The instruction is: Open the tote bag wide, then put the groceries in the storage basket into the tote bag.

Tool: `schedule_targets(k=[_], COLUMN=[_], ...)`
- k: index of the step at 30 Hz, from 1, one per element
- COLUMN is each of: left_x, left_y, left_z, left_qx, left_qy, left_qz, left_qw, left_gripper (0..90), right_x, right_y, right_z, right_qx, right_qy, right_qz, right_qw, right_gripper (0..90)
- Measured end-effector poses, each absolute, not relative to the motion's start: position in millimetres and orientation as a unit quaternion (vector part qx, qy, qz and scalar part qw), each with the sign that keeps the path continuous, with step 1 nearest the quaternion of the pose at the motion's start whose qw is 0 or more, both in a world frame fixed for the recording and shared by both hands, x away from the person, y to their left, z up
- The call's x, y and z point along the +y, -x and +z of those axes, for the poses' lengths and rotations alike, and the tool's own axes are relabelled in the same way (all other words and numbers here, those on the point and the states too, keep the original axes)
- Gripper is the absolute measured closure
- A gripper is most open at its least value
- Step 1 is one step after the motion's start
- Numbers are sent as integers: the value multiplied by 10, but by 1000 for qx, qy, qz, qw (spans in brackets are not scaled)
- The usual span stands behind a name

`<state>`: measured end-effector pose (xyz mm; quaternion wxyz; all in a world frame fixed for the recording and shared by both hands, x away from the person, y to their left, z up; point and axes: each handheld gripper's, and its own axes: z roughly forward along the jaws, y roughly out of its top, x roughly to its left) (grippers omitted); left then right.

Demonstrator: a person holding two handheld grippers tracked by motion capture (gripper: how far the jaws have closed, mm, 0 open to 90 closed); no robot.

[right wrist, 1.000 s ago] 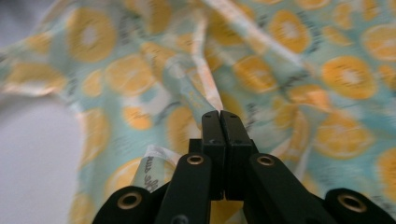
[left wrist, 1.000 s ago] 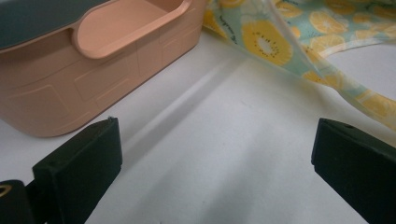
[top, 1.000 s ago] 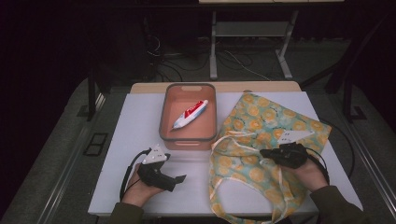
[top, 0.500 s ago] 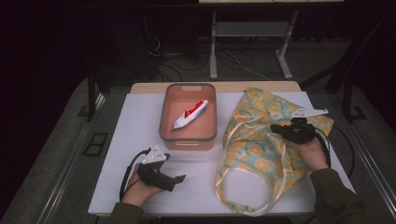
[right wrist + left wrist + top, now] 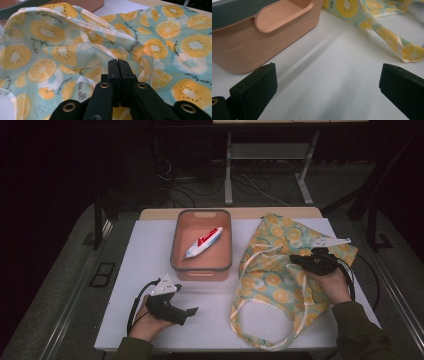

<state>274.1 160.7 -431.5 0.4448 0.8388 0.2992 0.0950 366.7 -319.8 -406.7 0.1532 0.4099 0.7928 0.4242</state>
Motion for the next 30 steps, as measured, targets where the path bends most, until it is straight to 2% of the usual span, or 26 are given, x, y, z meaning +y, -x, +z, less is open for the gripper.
schedule_targets(k=[17,30], left_x=[1561,1462], left_y=[-2706,-2898], left_z=[-4080,-3781], left_qx=[277,270], left_qy=[-841,-830], left_qz=[56,66], left_qw=[461,484], left_gripper=[0,0], right_x=[-3193,-3203], right_y=[-3660,-3660], right_z=[-4065,-4061], right_qx=[794,793], right_qy=[-405,-405], right_qz=[429,430], right_qw=[150,149], right_gripper=[894,894])
